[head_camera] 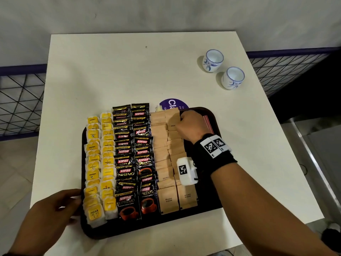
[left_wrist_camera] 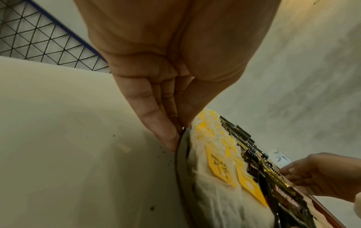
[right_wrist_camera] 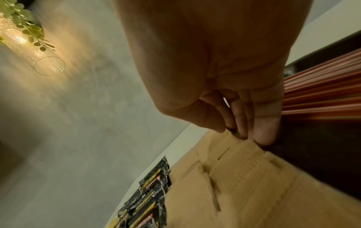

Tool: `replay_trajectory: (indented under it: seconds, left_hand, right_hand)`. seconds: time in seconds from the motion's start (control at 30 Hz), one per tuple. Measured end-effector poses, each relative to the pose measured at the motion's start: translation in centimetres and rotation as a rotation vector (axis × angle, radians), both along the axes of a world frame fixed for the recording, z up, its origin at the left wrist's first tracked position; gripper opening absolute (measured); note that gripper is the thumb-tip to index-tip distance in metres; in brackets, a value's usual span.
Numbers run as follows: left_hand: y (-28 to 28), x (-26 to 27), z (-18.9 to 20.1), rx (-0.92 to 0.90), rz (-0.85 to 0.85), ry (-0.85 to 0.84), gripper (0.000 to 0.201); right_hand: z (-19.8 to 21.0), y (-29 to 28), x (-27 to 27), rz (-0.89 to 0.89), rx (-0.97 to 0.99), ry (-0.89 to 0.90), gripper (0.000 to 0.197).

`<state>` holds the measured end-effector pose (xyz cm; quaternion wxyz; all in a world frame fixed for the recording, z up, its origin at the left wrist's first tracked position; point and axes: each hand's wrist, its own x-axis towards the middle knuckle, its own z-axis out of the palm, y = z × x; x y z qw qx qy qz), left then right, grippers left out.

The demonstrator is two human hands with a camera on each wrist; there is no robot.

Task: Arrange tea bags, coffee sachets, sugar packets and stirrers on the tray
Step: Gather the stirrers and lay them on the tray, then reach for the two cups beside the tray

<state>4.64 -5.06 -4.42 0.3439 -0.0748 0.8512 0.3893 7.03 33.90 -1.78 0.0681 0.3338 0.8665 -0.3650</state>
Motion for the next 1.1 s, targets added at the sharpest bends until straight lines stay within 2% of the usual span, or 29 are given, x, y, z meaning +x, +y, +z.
replay_trajectory:
  seconds: [0.07,0.17,0.23,0.3,0.4,0.5,0.53,0.7,1.1]
  left_hand:
    - [0.1,0.1,0.1,-0.005,-0.001,0.005,0.025]
    - [0.1,0.3,0.4,-0.009,0.009,0.007,0.027]
    - [0.0,0.5,0.6,-0.001,0.016,0.012,0.022]
    - [0.2,0.9,0.8,0.010,0.013,0.023,0.018]
    - [0.4,1.5,1.0,0.023,0.030,0.052,0.020]
    - [0.5,1.9,0.9,0.029,0.065,0.060,0.021]
    - [0.5,1.9,0.8,0.032,0.076,0.065,0.022]
    - [1.2,1.2,0.0,0.055,0.109,0.081,0.022]
    - [6.9,-5.0,-1.3,0.143,0.172,0.202,0.018]
  right_hand:
    - [0.7,0.2,0.6,-0.014,0.006,-0.015,0.038]
    - [1.5,1.5,3.4,-0.073,0.146,-0.002,0.021]
    - [1.4,2.8,7.0,-0.162,0.224,-0.014,0.014]
    - [0.8,3.9,11.6,-0.239,0.265,-0.059,0.017]
    - [-0.7,4.2,17.3,-0.290,0.244,-0.136,0.026]
    - [-2.2,3.1,20.0,-0.252,0.158,-0.156,0.012]
    - [-2.5,2.8,20.3,-0.228,0.142,-0.164,0.007]
    - [-3.2,4.1,19.4,-0.210,0.155,-0.112,0.008]
    - [-3.3,10.0,10.7,-0.217,0.150,-0.005,0.012]
